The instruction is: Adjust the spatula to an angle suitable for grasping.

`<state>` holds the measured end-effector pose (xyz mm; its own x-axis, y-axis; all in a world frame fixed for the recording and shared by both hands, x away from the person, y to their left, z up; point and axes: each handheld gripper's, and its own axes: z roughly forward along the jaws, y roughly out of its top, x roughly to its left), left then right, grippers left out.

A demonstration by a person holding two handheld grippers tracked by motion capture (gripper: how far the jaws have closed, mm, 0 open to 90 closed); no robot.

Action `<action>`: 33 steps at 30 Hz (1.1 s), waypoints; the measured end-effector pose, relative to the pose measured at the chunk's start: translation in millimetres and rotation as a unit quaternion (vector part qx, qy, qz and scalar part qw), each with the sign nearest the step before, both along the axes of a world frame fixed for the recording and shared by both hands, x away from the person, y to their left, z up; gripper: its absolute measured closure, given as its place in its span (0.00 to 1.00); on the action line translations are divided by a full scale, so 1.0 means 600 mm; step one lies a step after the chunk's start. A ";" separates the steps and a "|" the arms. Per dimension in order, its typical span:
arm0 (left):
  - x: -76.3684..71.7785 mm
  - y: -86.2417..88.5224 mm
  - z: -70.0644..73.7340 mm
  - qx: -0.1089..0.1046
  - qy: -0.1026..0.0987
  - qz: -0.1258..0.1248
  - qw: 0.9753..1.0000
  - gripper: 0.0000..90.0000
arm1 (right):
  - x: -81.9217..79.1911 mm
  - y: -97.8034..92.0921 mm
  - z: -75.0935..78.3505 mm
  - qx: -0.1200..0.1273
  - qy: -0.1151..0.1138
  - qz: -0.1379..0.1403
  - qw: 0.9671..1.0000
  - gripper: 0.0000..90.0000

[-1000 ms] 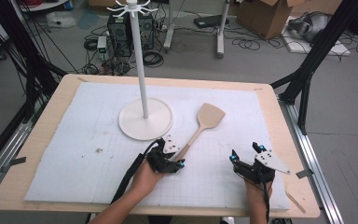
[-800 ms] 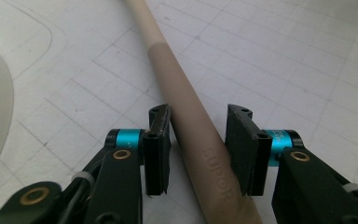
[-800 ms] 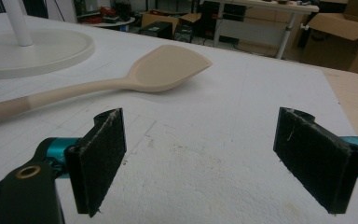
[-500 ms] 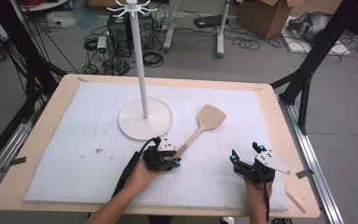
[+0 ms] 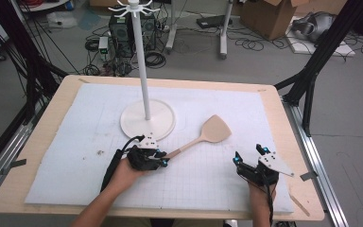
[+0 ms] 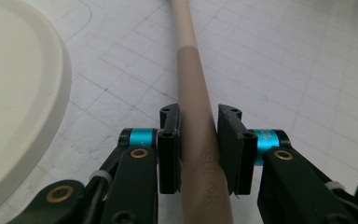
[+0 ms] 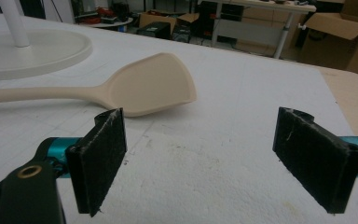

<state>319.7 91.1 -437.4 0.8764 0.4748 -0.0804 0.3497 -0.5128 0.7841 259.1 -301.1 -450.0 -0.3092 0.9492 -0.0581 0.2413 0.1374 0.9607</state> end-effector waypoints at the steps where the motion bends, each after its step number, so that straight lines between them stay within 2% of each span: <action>1: -0.001 0.005 0.001 -0.007 0.000 -0.004 1.000 0.78 | 0.000 0.000 0.000 0.000 0.000 0.000 1.000 0.18; 5: -0.004 0.026 0.005 -0.019 0.003 -0.027 0.999 0.78 | 0.000 0.001 0.000 0.000 -0.001 0.000 1.000 0.18; 8: -0.003 0.040 0.003 -0.026 0.012 -0.044 0.999 0.78 | 0.000 0.001 0.000 0.000 -0.001 0.000 1.000 0.18; 12: -0.002 0.062 0.003 -0.040 0.018 -0.076 0.996 0.78 | 0.000 -0.001 0.000 -0.002 -0.002 0.000 1.000 0.18; 15: 0.002 0.074 0.001 -0.049 0.023 -0.084 0.995 0.78 | 0.000 -0.001 0.000 -0.003 -0.002 0.000 1.000 0.18; 17: 0.002 0.074 -0.001 -0.041 0.029 -0.078 0.996 0.78 | -0.001 0.000 0.000 0.000 -0.001 -0.001 1.000 0.18; 20: -0.002 0.067 -0.004 -0.019 0.027 -0.074 0.997 0.77 | 0.000 -0.001 0.000 -0.003 -0.003 -0.001 1.000 0.18; 21: -0.002 0.065 -0.005 -0.019 0.024 -0.071 0.997 0.75 | 0.000 -0.001 0.000 -0.003 -0.002 -0.001 1.000 0.18; 23: -0.004 0.062 -0.005 -0.010 0.019 -0.059 0.998 0.64 | 0.000 -0.001 0.000 -0.002 -0.003 -0.001 1.000 0.18; 27: -0.005 0.055 -0.007 0.002 0.012 -0.038 0.999 0.51 | 0.000 -0.001 0.000 -0.003 -0.003 -0.001 1.000 0.18; 31: -0.002 0.038 -0.008 0.016 0.003 -0.029 0.999 0.47 | 0.000 0.000 0.000 -0.002 -0.003 -0.001 1.000 0.18; 33: -0.001 0.028 -0.010 0.021 0.001 -0.033 0.999 0.47 | 0.000 -0.001 0.000 -0.003 -0.002 -0.001 1.000 0.18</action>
